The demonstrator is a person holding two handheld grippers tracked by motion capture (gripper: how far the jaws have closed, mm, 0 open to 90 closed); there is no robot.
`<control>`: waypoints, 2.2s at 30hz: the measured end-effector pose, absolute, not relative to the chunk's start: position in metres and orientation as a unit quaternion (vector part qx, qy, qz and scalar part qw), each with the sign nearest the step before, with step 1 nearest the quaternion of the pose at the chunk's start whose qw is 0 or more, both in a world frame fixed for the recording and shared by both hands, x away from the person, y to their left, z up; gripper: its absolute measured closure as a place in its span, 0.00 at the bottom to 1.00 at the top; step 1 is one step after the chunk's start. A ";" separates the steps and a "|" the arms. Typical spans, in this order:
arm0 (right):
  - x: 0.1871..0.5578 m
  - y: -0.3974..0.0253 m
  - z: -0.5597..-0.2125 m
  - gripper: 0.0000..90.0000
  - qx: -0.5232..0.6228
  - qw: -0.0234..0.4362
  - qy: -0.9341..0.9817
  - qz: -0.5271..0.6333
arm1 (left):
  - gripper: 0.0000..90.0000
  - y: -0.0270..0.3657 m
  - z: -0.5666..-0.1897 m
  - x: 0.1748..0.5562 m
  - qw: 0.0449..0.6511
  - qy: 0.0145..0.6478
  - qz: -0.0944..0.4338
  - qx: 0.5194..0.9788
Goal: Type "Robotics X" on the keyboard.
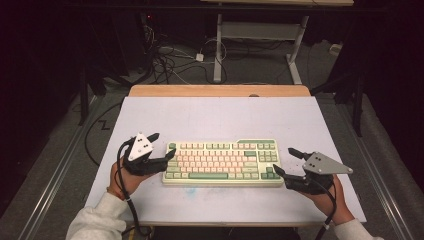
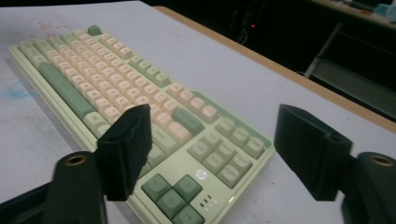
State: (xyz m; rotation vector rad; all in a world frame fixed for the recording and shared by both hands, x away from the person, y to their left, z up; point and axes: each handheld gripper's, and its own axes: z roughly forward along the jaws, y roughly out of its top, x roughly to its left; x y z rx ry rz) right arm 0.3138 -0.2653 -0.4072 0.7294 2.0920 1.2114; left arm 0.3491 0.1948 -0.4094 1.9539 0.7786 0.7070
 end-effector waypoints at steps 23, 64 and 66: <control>0.347 -0.209 -0.430 1.00 0.237 0.233 0.861 0.385 | 0.37 0.164 -0.419 0.354 0.441 0.290 0.246 0.813; 0.352 -0.199 -0.453 1.00 0.238 0.212 0.887 0.335 | 0.80 0.149 -0.436 0.359 0.407 0.262 0.190 0.854; 0.352 -0.199 -0.453 1.00 0.239 0.214 0.887 0.333 | 0.87 0.147 -0.436 0.361 0.400 0.260 0.189 0.858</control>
